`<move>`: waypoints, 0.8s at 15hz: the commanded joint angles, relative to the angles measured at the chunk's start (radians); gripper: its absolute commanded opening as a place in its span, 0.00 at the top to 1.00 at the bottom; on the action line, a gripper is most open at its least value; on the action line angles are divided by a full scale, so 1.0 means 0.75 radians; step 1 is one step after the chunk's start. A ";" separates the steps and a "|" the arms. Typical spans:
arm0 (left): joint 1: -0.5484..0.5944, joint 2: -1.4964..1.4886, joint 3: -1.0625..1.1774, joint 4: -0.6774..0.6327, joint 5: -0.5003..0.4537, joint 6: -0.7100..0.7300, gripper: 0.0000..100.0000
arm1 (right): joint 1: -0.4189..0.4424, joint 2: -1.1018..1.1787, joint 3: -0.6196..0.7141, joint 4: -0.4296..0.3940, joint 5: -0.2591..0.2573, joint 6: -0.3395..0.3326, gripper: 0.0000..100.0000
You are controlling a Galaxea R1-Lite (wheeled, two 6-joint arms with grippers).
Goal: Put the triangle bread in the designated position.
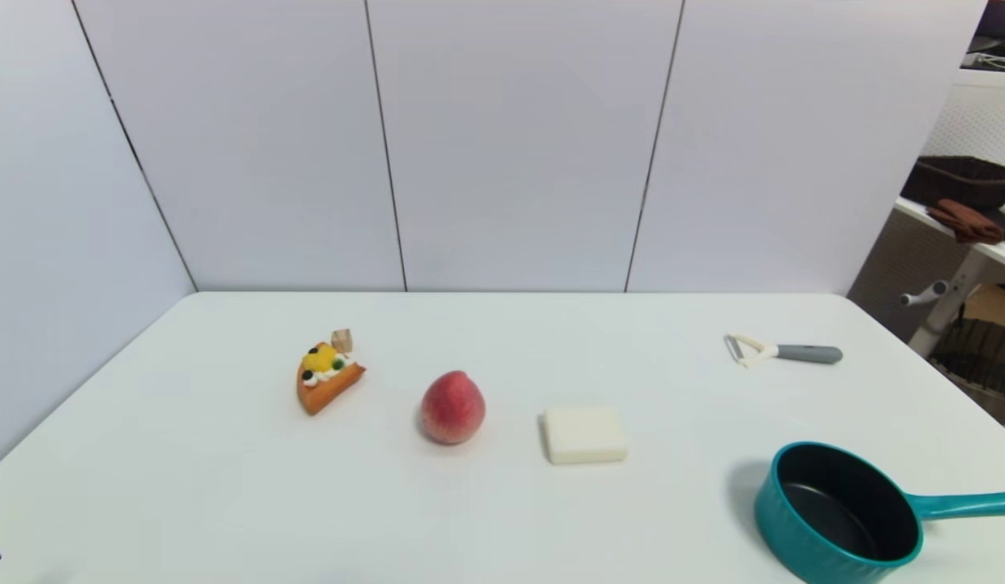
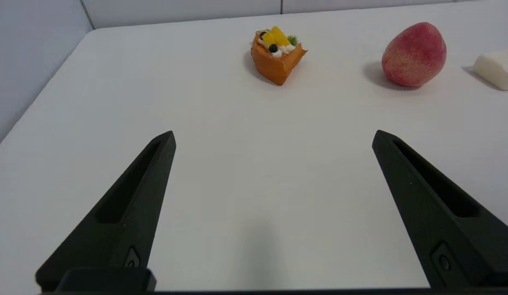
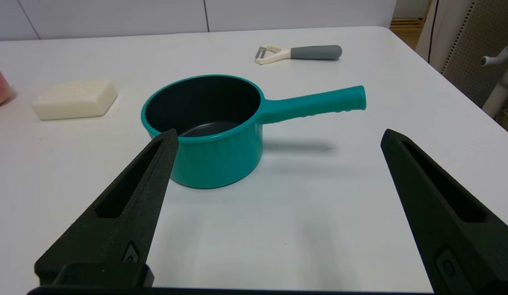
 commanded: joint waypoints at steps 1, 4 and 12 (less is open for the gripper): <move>0.042 -0.291 0.061 0.136 0.127 0.019 0.00 | 0.000 0.002 0.001 0.000 -0.001 0.001 0.00; 0.042 -0.291 0.061 0.140 0.135 -0.024 0.00 | 0.000 0.002 0.001 0.000 -0.001 0.001 0.00; 0.042 -0.291 0.059 0.136 0.156 -0.163 0.00 | 0.000 0.002 0.001 0.000 -0.001 0.001 0.00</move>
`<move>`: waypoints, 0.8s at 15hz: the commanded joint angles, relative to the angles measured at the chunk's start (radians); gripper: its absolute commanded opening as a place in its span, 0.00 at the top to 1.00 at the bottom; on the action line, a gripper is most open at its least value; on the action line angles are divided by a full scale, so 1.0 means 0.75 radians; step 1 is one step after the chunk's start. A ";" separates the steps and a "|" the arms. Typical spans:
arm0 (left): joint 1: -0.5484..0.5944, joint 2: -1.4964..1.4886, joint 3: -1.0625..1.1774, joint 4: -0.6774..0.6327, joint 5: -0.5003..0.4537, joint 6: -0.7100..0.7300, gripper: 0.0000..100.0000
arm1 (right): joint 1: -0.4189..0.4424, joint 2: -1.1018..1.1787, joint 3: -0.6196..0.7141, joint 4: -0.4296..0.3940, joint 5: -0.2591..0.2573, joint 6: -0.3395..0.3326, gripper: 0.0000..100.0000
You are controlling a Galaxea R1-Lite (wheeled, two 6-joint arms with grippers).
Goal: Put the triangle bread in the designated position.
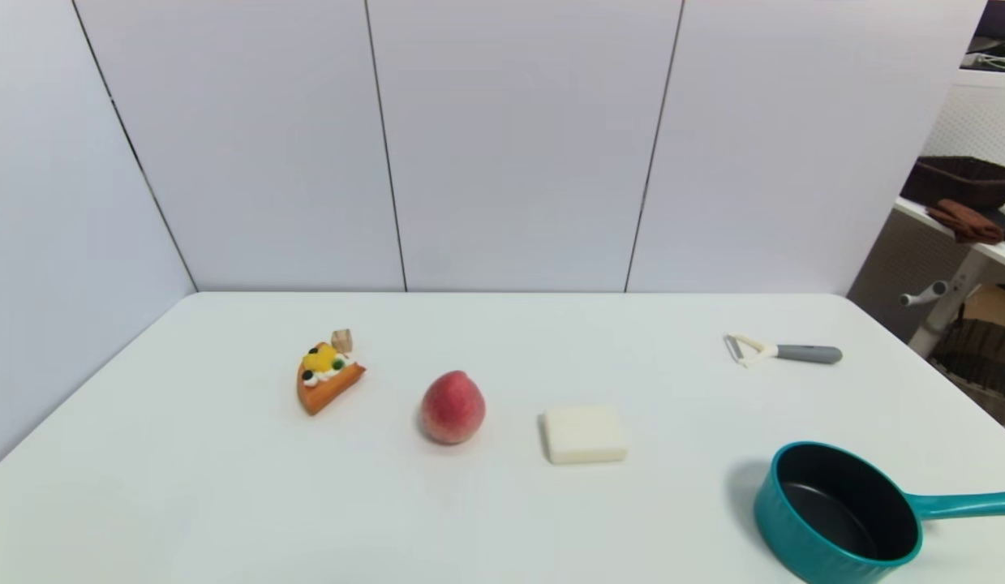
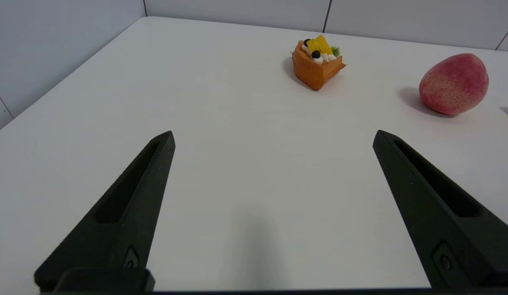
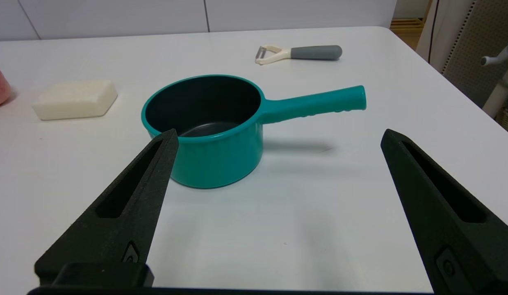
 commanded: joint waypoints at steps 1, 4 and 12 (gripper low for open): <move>0.000 0.002 0.001 -0.001 0.001 0.000 0.00 | 0.000 0.002 0.000 0.000 0.000 0.001 0.00; 0.000 0.002 0.001 -0.001 0.001 0.000 0.00 | 0.000 0.002 0.000 0.002 0.000 -0.004 0.00; 0.000 0.002 -0.001 -0.001 0.001 0.000 0.00 | 0.000 0.004 0.000 0.000 -0.002 0.013 0.00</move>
